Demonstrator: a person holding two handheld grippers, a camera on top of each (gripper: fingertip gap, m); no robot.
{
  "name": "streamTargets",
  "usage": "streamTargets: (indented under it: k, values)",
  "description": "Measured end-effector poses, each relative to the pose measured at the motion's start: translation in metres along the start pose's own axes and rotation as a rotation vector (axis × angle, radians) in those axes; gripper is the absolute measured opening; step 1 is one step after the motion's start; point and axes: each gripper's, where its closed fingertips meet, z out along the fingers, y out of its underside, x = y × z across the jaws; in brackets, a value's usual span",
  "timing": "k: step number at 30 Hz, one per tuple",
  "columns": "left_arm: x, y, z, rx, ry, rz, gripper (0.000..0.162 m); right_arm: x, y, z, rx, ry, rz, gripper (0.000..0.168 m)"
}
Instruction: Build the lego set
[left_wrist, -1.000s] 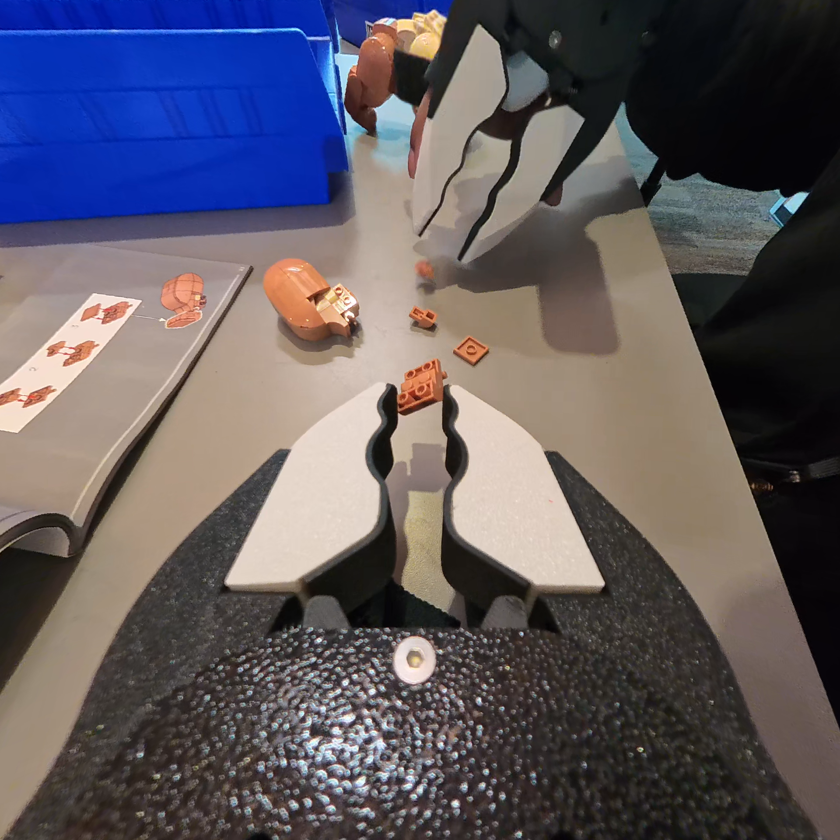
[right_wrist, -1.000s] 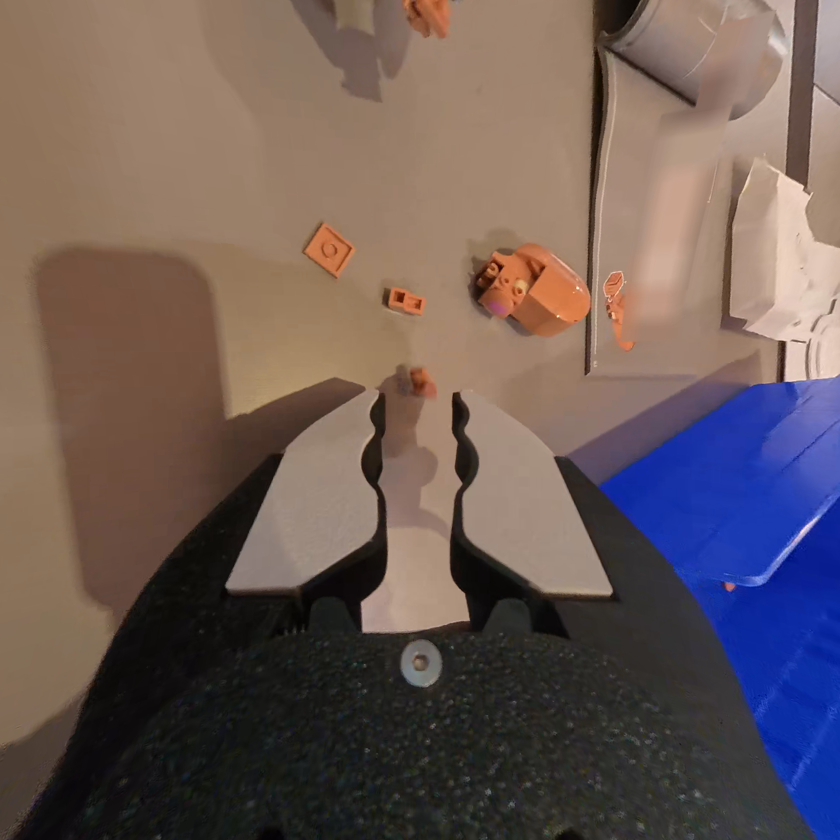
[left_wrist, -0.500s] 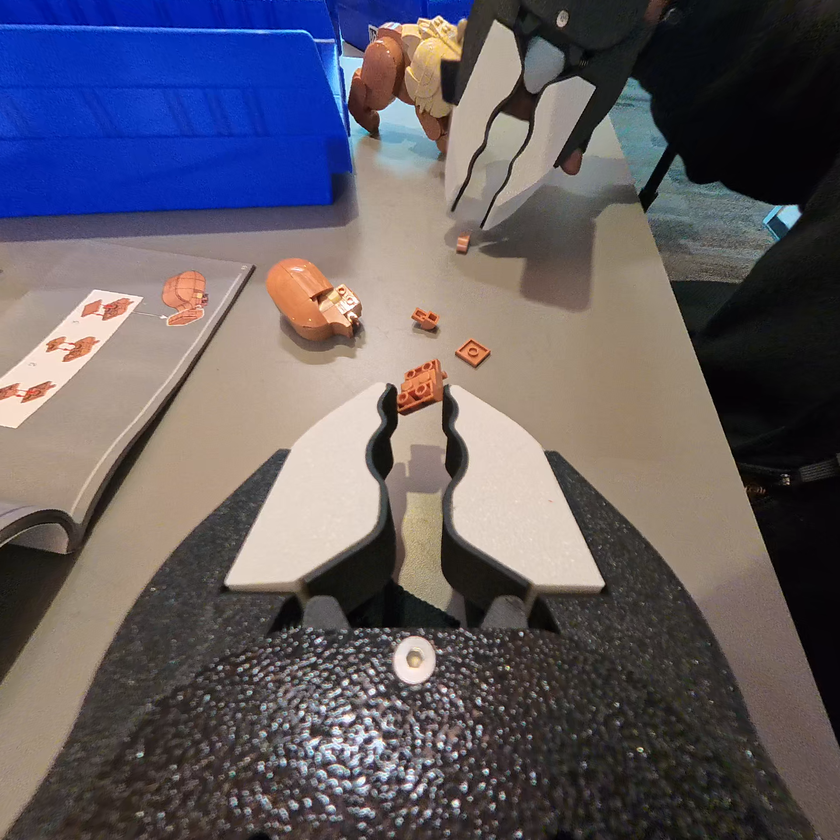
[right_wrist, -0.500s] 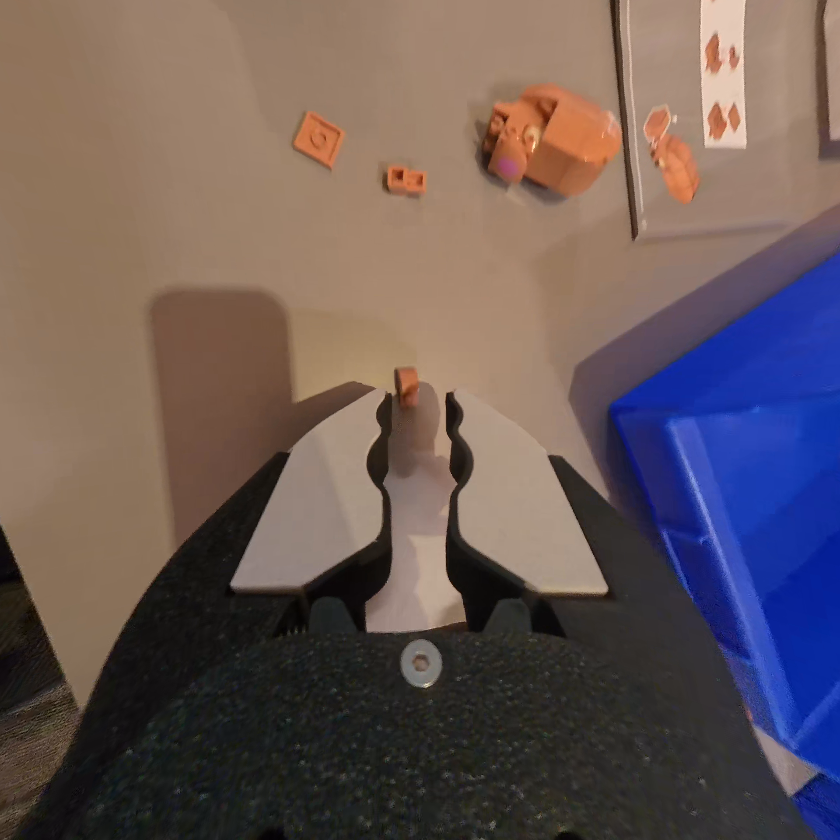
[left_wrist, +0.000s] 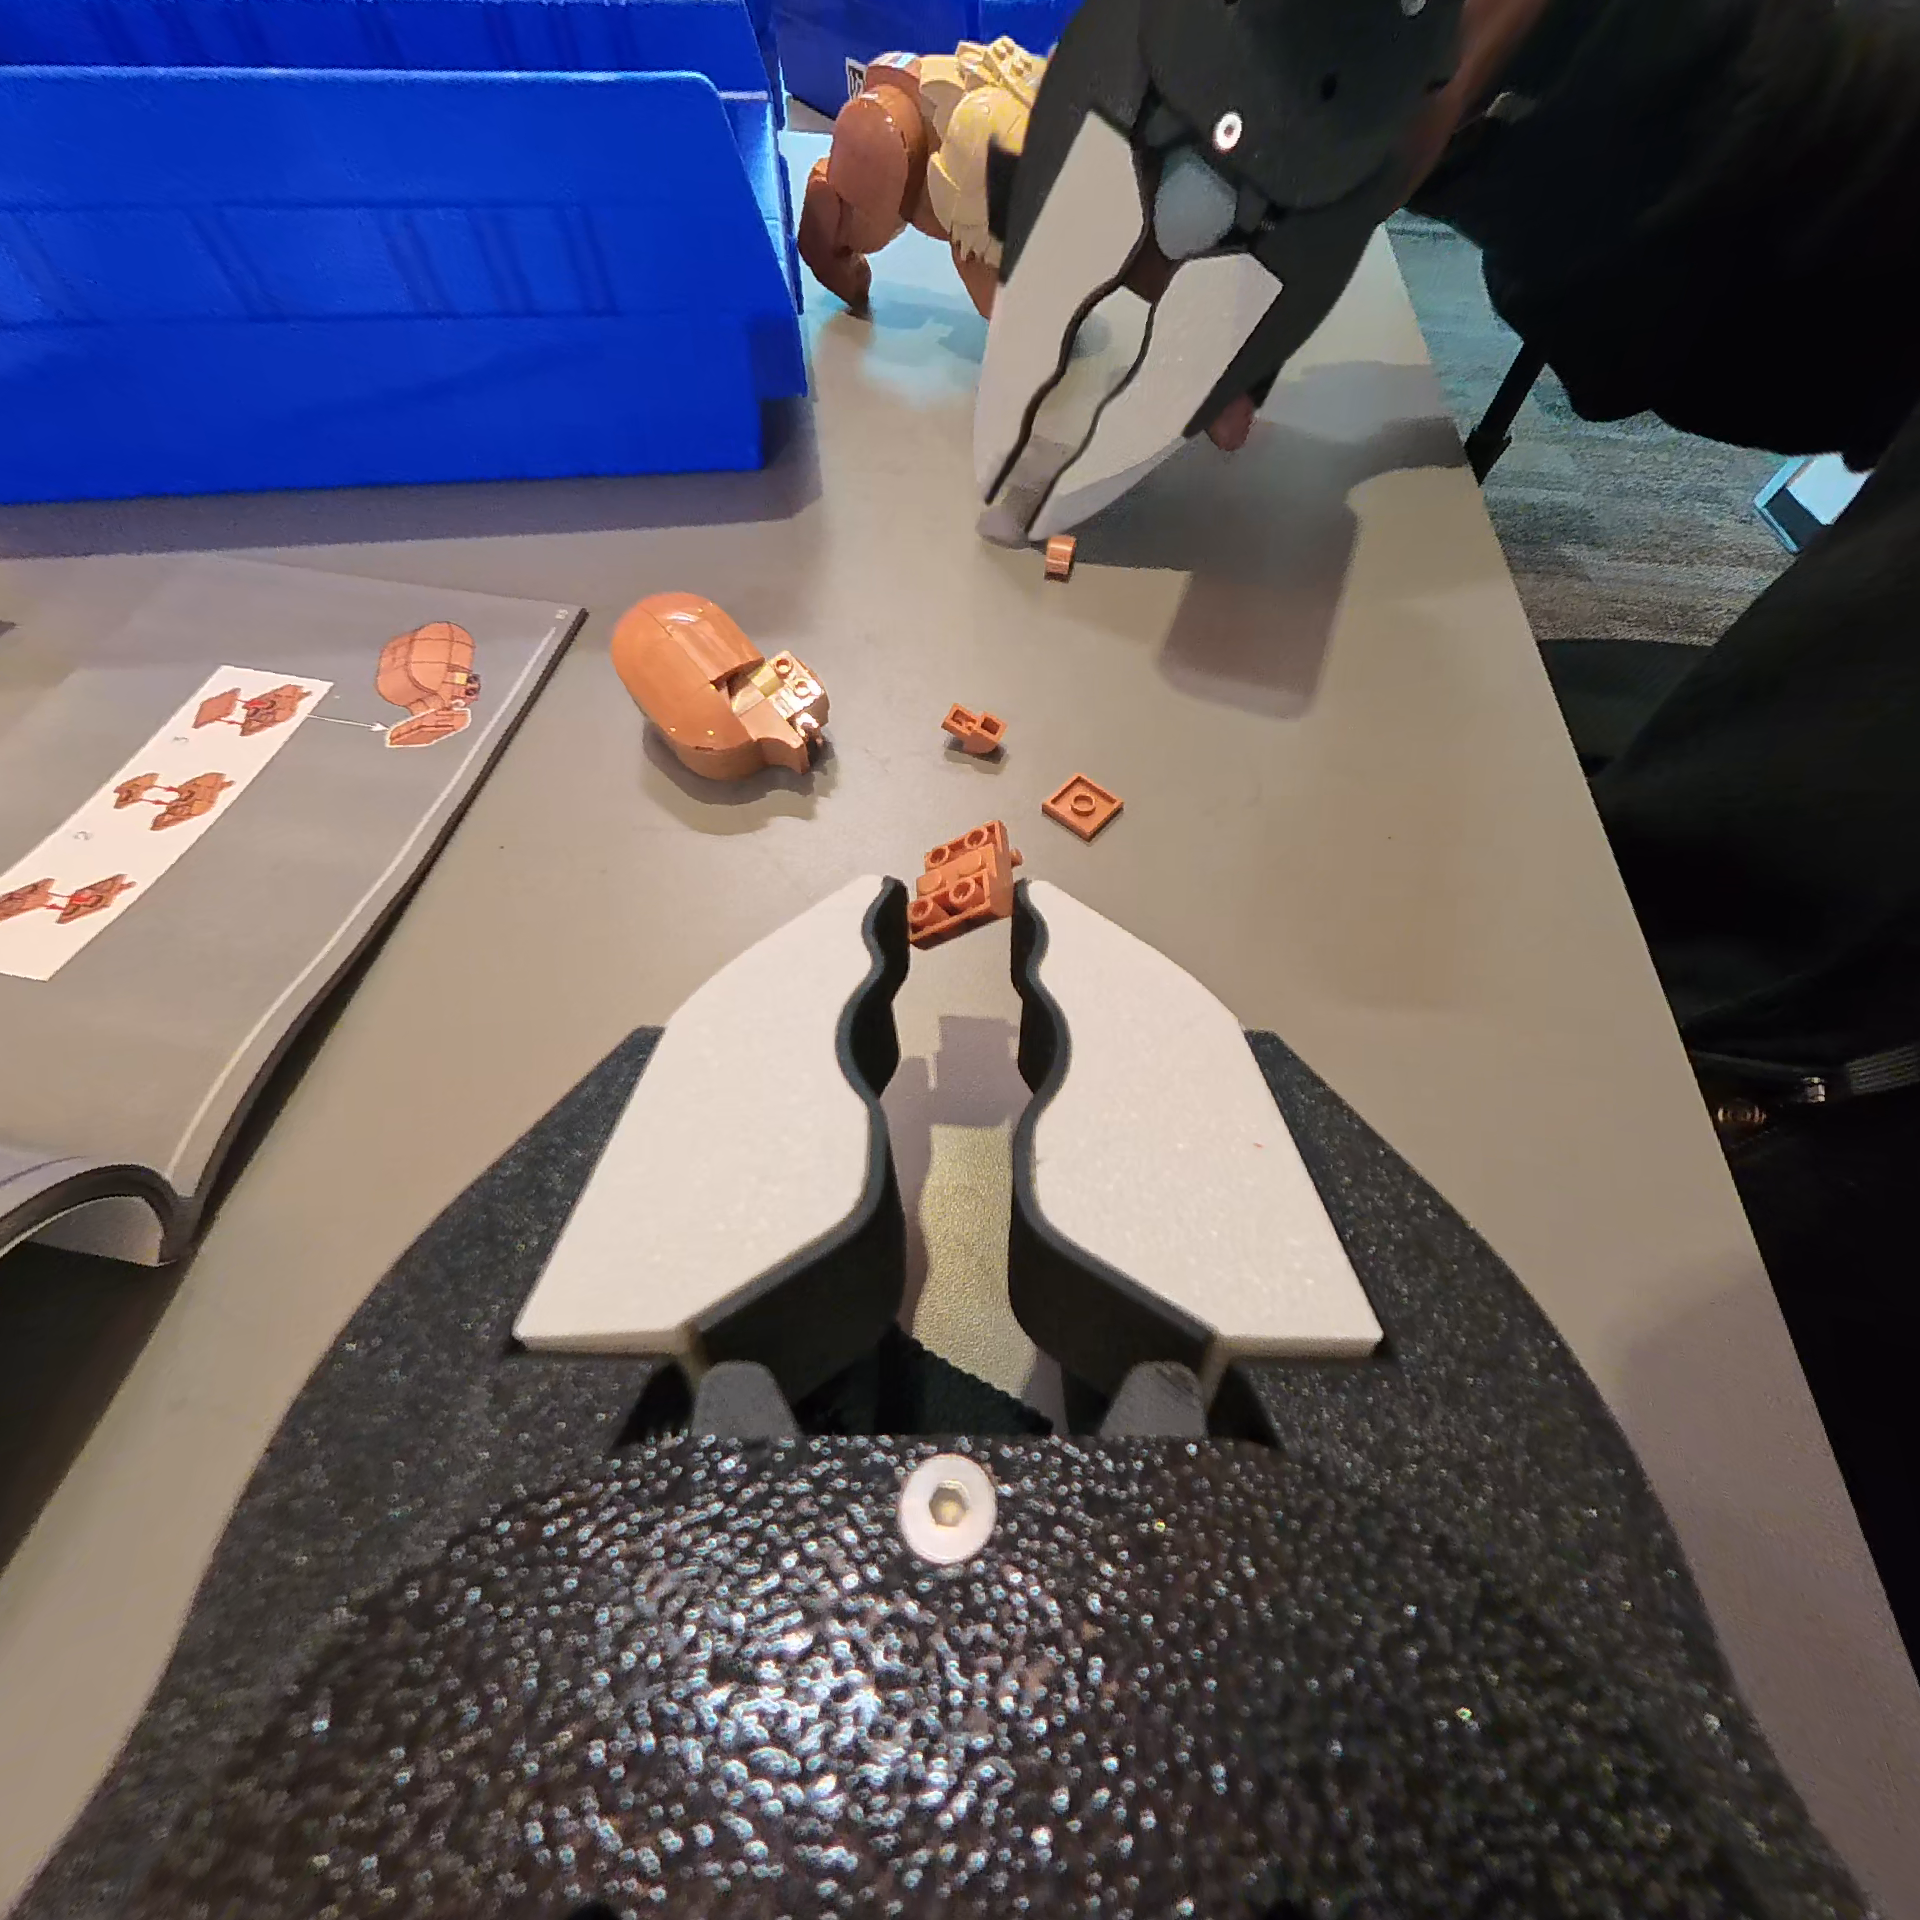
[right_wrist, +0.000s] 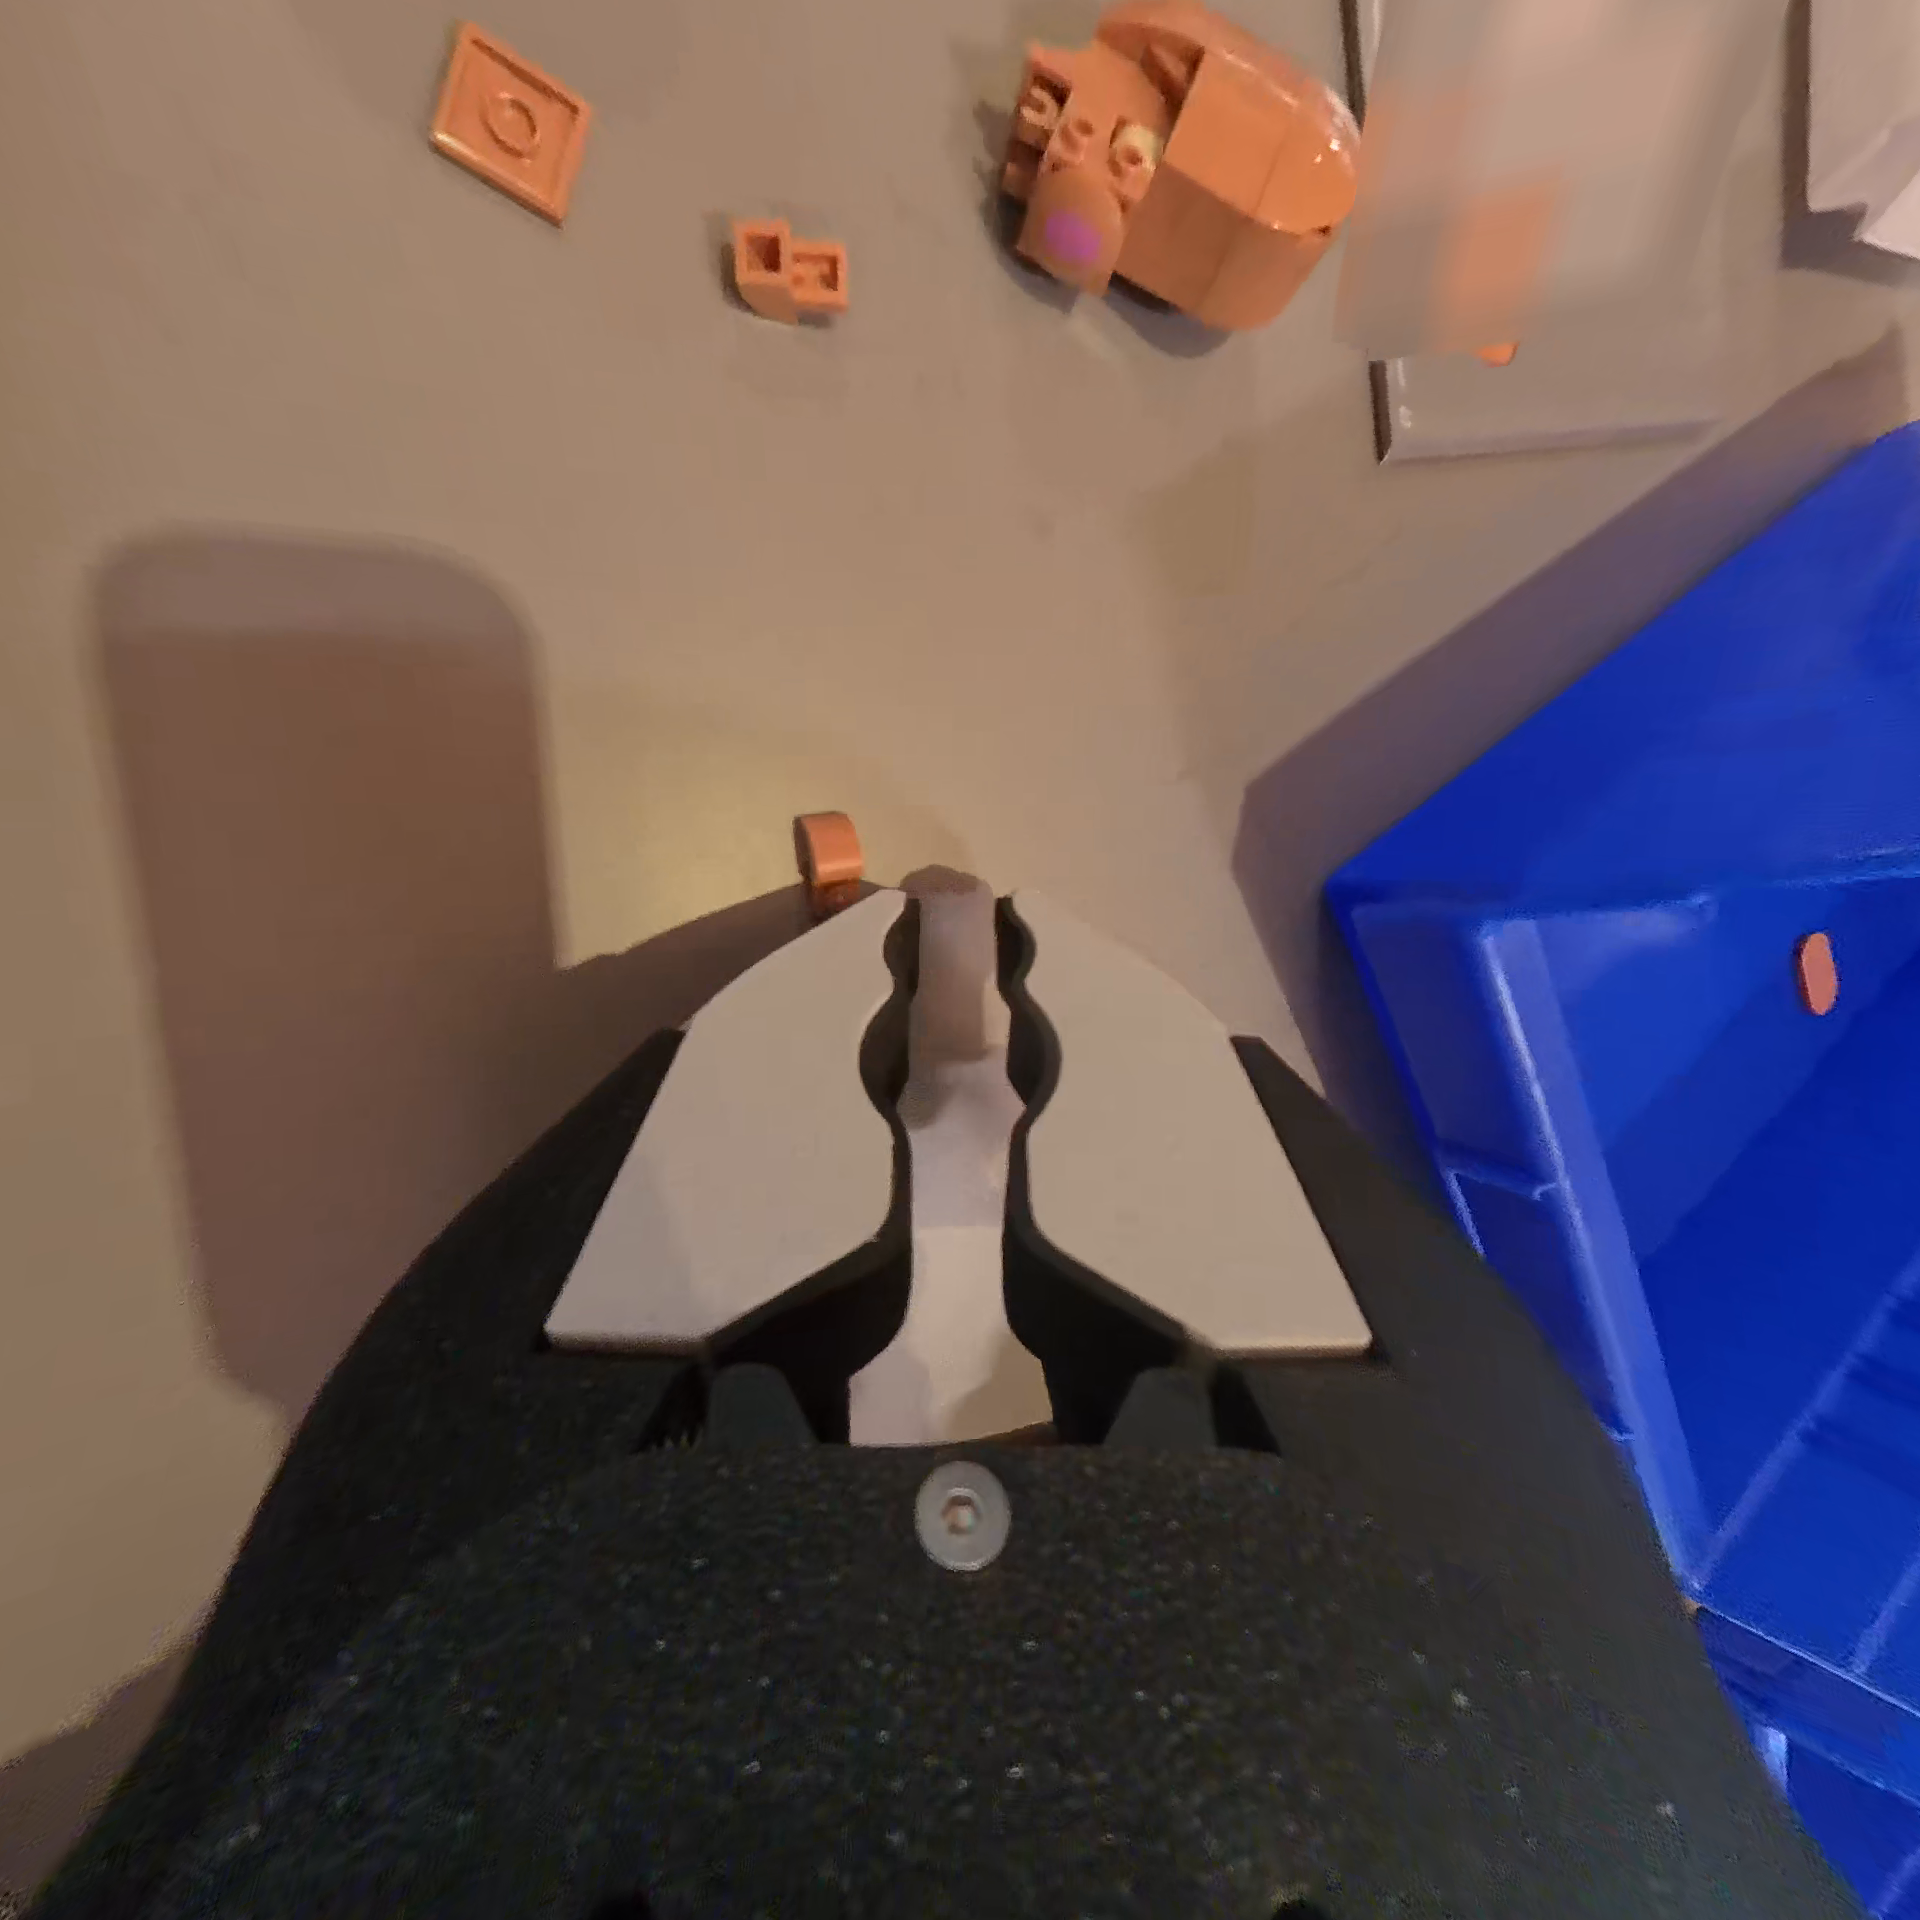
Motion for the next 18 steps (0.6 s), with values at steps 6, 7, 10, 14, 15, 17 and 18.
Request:
streamTargets:
  k: [6, 7, 10, 14, 15, 17, 18]
  values:
    - [0.001, 0.000, -0.001, 0.003, 0.005, 0.004, 0.019, -0.014, -0.009, -0.005, 0.023, -0.026, -0.008, 0.017]
    - [0.002, 0.000, 0.000, 0.002, 0.007, 0.006, 0.019, -0.016, -0.012, -0.005, 0.030, -0.023, -0.015, 0.018]
    - [0.004, 0.000, 0.000, -0.001, 0.013, 0.016, 0.019, -0.022, -0.021, -0.004, 0.054, -0.019, -0.043, 0.020]
    - [0.006, -0.001, 0.000, 0.005, 0.024, 0.031, 0.019, -0.022, -0.019, -0.004, 0.048, -0.028, -0.053, 0.021]
    - [0.007, -0.001, 0.000, 0.007, 0.028, 0.033, 0.019, -0.022, -0.018, -0.004, 0.050, -0.043, -0.047, 0.021]
    - [0.009, -0.001, 0.000, 0.009, 0.037, 0.037, 0.019, -0.023, -0.018, -0.004, 0.066, -0.085, -0.026, 0.021]
    - [0.010, -0.002, 0.001, 0.010, 0.043, 0.043, 0.019, -0.024, -0.018, -0.004, 0.077, -0.108, -0.020, 0.021]
